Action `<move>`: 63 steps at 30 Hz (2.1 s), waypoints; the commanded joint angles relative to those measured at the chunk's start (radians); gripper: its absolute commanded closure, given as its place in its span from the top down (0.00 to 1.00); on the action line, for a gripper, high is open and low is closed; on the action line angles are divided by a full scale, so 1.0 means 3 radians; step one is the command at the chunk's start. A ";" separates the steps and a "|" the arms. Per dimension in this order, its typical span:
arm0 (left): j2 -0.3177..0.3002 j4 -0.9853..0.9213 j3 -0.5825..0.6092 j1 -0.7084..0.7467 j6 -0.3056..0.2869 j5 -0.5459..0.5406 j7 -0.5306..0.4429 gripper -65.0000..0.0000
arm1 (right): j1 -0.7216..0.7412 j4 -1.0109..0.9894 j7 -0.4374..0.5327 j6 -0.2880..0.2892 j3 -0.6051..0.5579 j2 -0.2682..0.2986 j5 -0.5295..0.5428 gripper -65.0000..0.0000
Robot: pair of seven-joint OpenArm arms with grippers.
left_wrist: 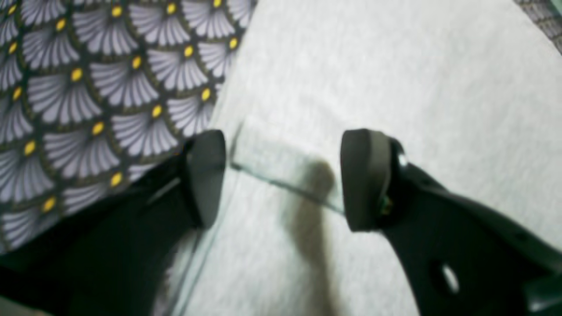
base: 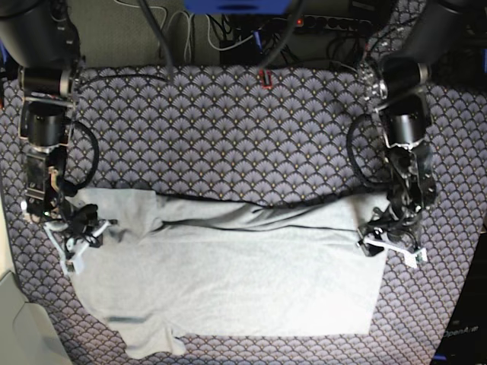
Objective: Fold the T-shirt properly
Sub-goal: 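Lower the folded edge onto the shirt's middle with both grippers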
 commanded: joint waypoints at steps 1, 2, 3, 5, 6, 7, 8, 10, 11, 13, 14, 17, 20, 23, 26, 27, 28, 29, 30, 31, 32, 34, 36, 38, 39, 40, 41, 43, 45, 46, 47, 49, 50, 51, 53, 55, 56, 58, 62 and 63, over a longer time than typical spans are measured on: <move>-0.0027 0.0004 0.0007 -0.0095 -0.0030 -0.0017 -0.0063 0.62 | 0.0113 0.0058 0.0087 0.0005 0.0009 0.0055 0.0036 0.00; -0.0027 -0.0032 0.0007 -0.0111 -0.0030 -0.0022 -0.0068 0.62 | 0.0113 0.0058 0.0087 0.0005 0.0009 0.0055 0.0036 0.00; -0.0027 -0.0057 0.0007 -0.0111 -0.0030 -0.0022 -0.0068 0.62 | 0.0108 0.0058 0.0087 0.0005 0.0009 0.0060 0.0036 0.00; -0.0032 -0.0057 0.0002 -0.0111 -0.0030 -0.0022 -0.0083 0.62 | 0.0083 0.0058 0.0087 0.0005 0.0009 0.0086 0.0036 0.00; -0.0032 -0.0062 0.0002 -0.0111 -0.0030 -0.0022 -0.0109 0.62 | 0.0078 0.0058 0.0087 0.0005 0.0009 0.0091 0.0036 0.00; -0.0027 -0.0062 0.0002 -0.0111 -0.0030 -0.0006 -0.0140 0.62 | 0.0078 0.0058 0.0087 0.0005 0.0009 0.0086 0.0036 0.00; -0.0022 -0.0062 0.0002 -0.0111 -0.0030 -0.0006 -0.0155 0.62 | 0.0073 0.0063 0.0087 0.0005 0.0009 0.0086 0.0036 0.00; -0.0027 -0.0067 0.0002 -0.0111 -0.0030 -0.0017 -0.0155 0.62 | 0.0067 0.0063 0.0087 0.0005 0.0009 0.0086 0.0036 0.00; -0.0032 -0.0113 -0.0008 -0.0111 -0.0030 -0.0022 -0.0160 0.62 | 0.0067 0.0063 0.0087 0.0005 0.0009 0.0091 0.0036 0.00; -0.0032 -0.0195 -0.0014 -0.0121 -0.0030 -0.0022 -0.0170 0.62 | 0.0067 0.0063 0.0087 0.0005 0.0009 0.0091 0.0036 0.00; -0.0032 -0.0216 -0.0014 -0.0121 -0.0030 -0.0022 -0.0196 0.62 | 0.0067 0.0063 0.0087 0.0005 0.0009 0.0091 0.0036 0.00; -0.0027 -0.0267 -0.0019 -0.0126 -0.0030 -0.0022 -0.0319 0.62 | 0.0067 0.0063 0.0087 0.0005 0.0009 0.0096 0.0036 0.00; -0.0022 -0.0313 -0.0019 -0.0126 -0.0030 -0.0027 -0.0329 0.51 | 0.0062 0.0063 0.0087 0.0005 0.0009 0.0101 0.0036 0.00; -0.0022 -0.0292 -0.0019 -0.0126 -0.0030 -0.0027 -0.0324 0.27 | 0.0062 0.0063 0.0082 0.0005 0.0009 0.0101 0.0036 0.00; -0.0022 -0.0287 -0.0019 -0.0126 -0.0030 -0.0027 -0.0324 0.01 | 0.0057 0.0058 0.0082 0.0005 0.0009 0.0101 0.0036 0.00; -0.0022 -0.0282 -0.0019 -0.0126 -0.0030 -0.0027 -0.0324 0.00 | 0.0032 0.0058 0.0082 0.0005 0.0009 0.0101 0.0036 0.00; -0.0027 -0.0282 -0.0019 -0.0126 -0.0030 -0.0027 -0.0319 0.02 | 0.0021 0.0063 0.0082 0.0005 0.0009 0.0101 0.0036 0.00; -0.0032 -0.0277 -0.0019 -0.0131 -0.0030 -0.0027 -0.0319 0.03 | 0.0011 0.0063 0.0087 0.0005 0.0009 0.0101 0.0036 0.00; -0.0043 -0.0277 -0.0019 -0.0136 -0.0030 -0.0027 -0.0319 0.01 | 0.0011 0.0063 0.0092 0.0005 0.0009 0.0101 0.0036 0.00; -0.0048 -0.0272 -0.0019 -0.0141 -0.0030 -0.0027 -0.0319 0.00 | 0.0011 0.0063 0.0092 0.0005 0.0009 0.0101 0.0036 0.00; -0.0053 -0.0252 -0.0019 -0.0147 -0.0030 -0.0027 -0.0319 0.00 | 0.0011 0.0063 0.0097 0.0005 0.0009 0.0101 0.0036 0.00; -0.0053 -0.0149 -0.0019 -0.0167 -0.0030 -0.0027 -0.0314 0.01 | 0.0027 0.0063 0.0097 0.0005 0.0009 0.0101 0.0036 0.00; -0.0058 -0.0062 0.0002 -0.0177 -0.0030 -0.0001 -0.0314 0.01 | 0.0088 0.0063 0.0097 0.0005 0.0009 0.0101 0.0036 0.00; -0.0068 -0.0037 0.0007 -0.0269 -0.0030 0.0004 -0.0308 0.01 | 0.0144 0.0058 0.0097 0.0005 0.0009 0.0101 0.0036 0.00; -0.0099 -0.0052 0.0007 -0.0320 -0.0030 0.0004 -0.0298 0.01 | 0.0180 0.0058 0.0097 0.0005 0.0009 0.0106 0.0036 0.00; -0.0114 -0.0052 0.0007 -0.0372 -0.0030 0.0004 -0.0257 0.01 | 0.0211 0.0058 0.0097 0.0005 0.0009 0.0106 0.0036 0.00; -0.0124 -0.0052 0.0007 -0.0418 -0.0030 0.0004 -0.0211 0.01 | 0.0231 0.0058 0.0097 0.0005 0.0009 0.0137 0.0036 0.00; -0.0140 -0.0052 0.0007 -0.0494 -0.0030 0.0004 -0.0170 0.01 | 0.0272 0.0058 0.0097 0.0005 0.0009 0.0163 0.0036 0.00; -0.0145 -0.0052 0.0017 -0.0546 -0.0030 0.0009 -0.0170 0.01 | 0.0303 0.0058 0.0097 0.0005 0.0009 0.0173 0.0036 0.00; -0.0145 -0.0052 0.0022 -0.0556 -0.0030 0.0009 -0.0170 0.01 | 0.0318 0.0053 0.0097 0.0005 0.0004 0.0178 0.0036 0.00; -0.0145 -0.0052 0.0079 -0.0561 -0.0030 0.0009 -0.0170 0.01 | 0.0333 0.0053 0.0097 0.0005 0.0004 0.0178 0.0036 0.00; -0.0150 -0.0052 0.0242 -0.0561 -0.0030 0.0009 -0.0191 0.01 | 0.0339 0.0053 0.0097 0.0005 0.0004 0.0178 0.0036 0.00; -0.0150 -0.0052 0.0304 -0.0561 -0.0030 0.0004 -0.0196 0.01 | 0.0339 0.0053 0.0097 0.0005 0.0004 0.0178 0.0036 0.00; -0.0150 -0.0052 0.0350 -0.0561 -0.0030 0.0004 -0.0196 0.01 | 0.0354 0.0053 0.0103 0.0005 0.0004 0.0178 0.0036 0.00; -0.0150 -0.0052 0.0406 -0.0561 -0.0030 0.0004 -0.0201 0.01 | 0.0379 0.0053 0.0103 0.0005 -0.0001 0.0178 0.0036 0.00; -0.0150 -0.0052 0.0401 -0.0561 -0.0030 0.0004 -0.0201 0.01 | 0.0405 0.0053 0.0103 0.0005 -0.0057 0.0178 0.0036 0.00; -0.0150 -0.0052 0.0401 -0.0576 -0.0030 0.0004 -0.0201 0.01 | 0.0405 0.0053 0.0108 0.0005 -0.0119 0.0193 0.0036 0.00; -0.0150 -0.0047 0.0411 -0.0622 -0.0030 0.0004 -0.0201 0.01 | 0.0466 0.0053 0.0154 -0.0005 -0.0303 0.0224 0.0036 0.00; -0.0191 -0.0021 0.0406 -0.0627 -0.0030 0.0004 -0.0186 0.01 | 0.0507 0.0053 0.0241 -0.0010 -0.0482 0.0244 0.0031 0.00; -0.0196 -0.0026 0.0406 -0.0627 -0.0030 0.0004 -0.0186 0.01 | 0.0512 0.0053 0.0241 -0.0010 -0.0482 0.0244 0.0031 0.00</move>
